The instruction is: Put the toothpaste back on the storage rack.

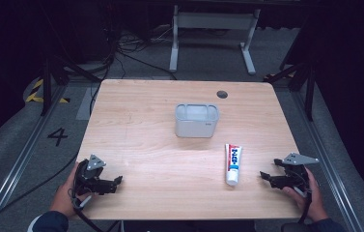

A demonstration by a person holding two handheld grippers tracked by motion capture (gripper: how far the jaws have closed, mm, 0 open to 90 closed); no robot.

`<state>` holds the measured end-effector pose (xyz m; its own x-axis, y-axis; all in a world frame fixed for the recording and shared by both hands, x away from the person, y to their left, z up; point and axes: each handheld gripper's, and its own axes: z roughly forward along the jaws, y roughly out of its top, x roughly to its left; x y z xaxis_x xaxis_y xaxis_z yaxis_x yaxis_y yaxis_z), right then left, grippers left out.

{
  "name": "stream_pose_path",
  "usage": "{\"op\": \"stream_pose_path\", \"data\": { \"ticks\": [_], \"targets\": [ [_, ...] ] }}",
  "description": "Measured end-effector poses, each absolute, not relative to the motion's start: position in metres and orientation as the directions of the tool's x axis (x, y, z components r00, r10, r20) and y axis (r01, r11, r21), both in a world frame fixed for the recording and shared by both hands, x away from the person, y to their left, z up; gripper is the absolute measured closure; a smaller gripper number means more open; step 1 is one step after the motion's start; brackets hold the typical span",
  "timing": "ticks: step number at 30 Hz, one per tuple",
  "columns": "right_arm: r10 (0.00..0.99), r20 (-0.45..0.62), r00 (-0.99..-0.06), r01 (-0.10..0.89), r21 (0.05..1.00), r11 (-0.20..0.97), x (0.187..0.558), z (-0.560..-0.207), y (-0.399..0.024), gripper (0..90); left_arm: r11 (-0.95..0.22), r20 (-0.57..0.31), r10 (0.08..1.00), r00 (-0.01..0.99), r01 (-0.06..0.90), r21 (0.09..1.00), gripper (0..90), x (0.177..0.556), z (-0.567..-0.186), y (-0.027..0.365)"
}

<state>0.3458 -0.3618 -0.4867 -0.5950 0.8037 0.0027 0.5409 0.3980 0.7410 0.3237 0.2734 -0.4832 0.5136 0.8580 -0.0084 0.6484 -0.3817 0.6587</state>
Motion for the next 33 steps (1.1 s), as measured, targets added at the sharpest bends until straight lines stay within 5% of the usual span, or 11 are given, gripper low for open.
{"op": "stream_pose_path", "data": {
  "ticks": [24,33],
  "targets": [
    [0.817,0.007,-0.577,0.594,0.690,0.413,0.356,-0.481,-0.352,14.7,-0.454,-0.009,0.794,0.607,0.604,0.655,0.4,0.329,-0.483,0.275],
    [0.819,0.044,-0.573,0.610,0.690,0.390,0.357,-0.471,-0.346,21.0,-0.491,-0.005,0.759,0.651,0.577,0.653,0.5,0.339,-0.483,0.279]
  ]
}}
